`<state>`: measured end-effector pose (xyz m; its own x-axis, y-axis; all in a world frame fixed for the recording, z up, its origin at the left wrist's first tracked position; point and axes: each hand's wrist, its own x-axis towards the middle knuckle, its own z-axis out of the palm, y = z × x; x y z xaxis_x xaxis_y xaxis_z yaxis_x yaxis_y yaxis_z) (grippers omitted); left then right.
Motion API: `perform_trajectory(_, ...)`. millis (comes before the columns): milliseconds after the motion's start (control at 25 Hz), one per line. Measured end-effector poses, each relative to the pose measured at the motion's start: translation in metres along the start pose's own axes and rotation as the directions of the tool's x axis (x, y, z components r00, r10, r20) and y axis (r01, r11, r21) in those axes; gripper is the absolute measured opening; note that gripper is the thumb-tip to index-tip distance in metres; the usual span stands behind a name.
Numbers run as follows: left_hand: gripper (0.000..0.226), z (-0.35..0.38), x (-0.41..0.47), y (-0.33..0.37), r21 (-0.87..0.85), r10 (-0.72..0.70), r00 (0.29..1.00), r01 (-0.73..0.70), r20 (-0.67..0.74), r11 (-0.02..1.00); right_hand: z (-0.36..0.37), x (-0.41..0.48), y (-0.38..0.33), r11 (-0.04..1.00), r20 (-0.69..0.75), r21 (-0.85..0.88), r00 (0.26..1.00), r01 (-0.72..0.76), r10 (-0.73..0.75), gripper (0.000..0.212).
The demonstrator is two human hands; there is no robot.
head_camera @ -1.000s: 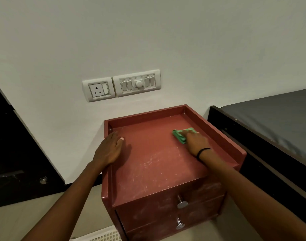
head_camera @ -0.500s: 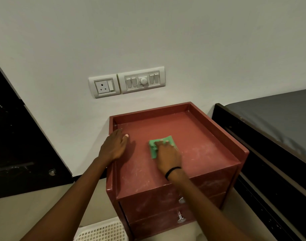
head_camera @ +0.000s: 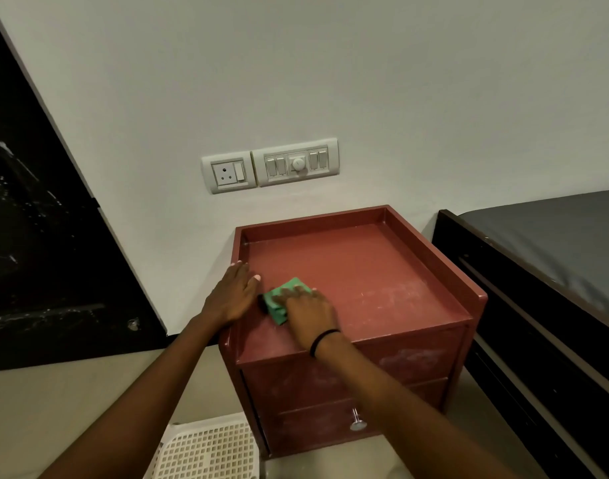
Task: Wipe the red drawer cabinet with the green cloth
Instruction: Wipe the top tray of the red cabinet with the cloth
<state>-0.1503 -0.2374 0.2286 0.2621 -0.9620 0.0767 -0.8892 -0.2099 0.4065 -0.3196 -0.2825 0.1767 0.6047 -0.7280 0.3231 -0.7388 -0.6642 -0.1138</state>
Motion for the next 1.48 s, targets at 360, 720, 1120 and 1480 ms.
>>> perform_trajectory(360, 0.055, 0.002, -0.004, 0.001, 0.071, 0.012, 0.999, -0.010, -0.035, 0.997, -0.057, -0.051, 0.173, 0.897, -0.050, -0.034, 0.897, -0.441, 0.439, 0.035)
perform_trajectory(720, 0.054, 0.003, -0.037, 0.009, 0.078, 0.107, 0.993, -0.102, -0.058, 0.992, -0.029, -0.055, 0.067, 0.914, -0.140, -0.085, 0.913, -0.398, 0.384, 0.035)
perform_trajectory(1120, 0.050, 0.005, -0.051, 0.014, 0.022, 0.093, 0.989, -0.091, -0.113, 0.996, 0.000, -0.066, -0.076, 0.979, -0.125, 0.184, 0.990, 0.083, -0.061, 0.028)
perform_trajectory(1480, 0.050, 0.006, -0.047, 0.005, 0.020, 0.097, 0.985, -0.095, -0.140, 0.995, -0.023, -0.099, 0.017, 0.993, -0.171, 0.079, 0.982, 0.091, -0.076, 0.057)
